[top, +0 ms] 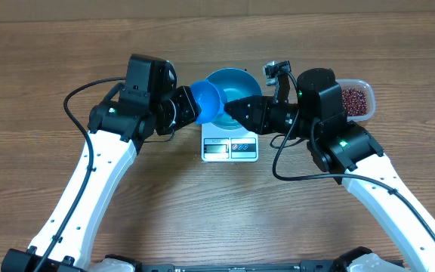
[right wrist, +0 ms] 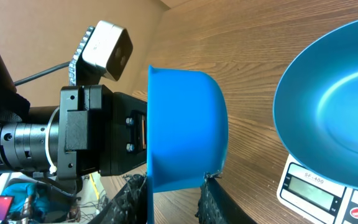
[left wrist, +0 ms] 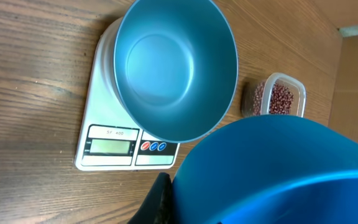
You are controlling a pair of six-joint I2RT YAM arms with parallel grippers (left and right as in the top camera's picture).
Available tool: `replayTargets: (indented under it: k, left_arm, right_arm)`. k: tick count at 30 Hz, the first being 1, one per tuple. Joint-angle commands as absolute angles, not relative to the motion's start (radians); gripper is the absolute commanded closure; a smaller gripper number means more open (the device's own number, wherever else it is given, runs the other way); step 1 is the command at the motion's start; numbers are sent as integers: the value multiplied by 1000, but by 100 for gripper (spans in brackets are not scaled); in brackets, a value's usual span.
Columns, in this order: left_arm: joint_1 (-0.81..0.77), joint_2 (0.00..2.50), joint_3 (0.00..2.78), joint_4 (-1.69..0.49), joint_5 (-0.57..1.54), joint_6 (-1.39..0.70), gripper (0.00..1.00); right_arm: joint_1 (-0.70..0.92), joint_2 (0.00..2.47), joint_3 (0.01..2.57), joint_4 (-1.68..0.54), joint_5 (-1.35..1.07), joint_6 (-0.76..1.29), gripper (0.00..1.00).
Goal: Scoop item into bowl and weigh 150g on scale
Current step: 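Grasp the scoop handle with the right gripper above the bowl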
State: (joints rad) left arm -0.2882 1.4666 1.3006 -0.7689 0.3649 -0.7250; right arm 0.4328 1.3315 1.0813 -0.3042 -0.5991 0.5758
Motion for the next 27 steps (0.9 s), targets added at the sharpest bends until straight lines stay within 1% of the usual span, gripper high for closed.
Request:
replayTargets:
  k: [1,27]
  left_arm:
    - [-291,1466,1314,-783,382,-699,96]
    - [-303,1466,1314,-781,385,-703,96]
  right_arm:
    - [433,1336,1114,-301,-607,577,72]
    - [433,1336,1114,-321,-630,580,73]
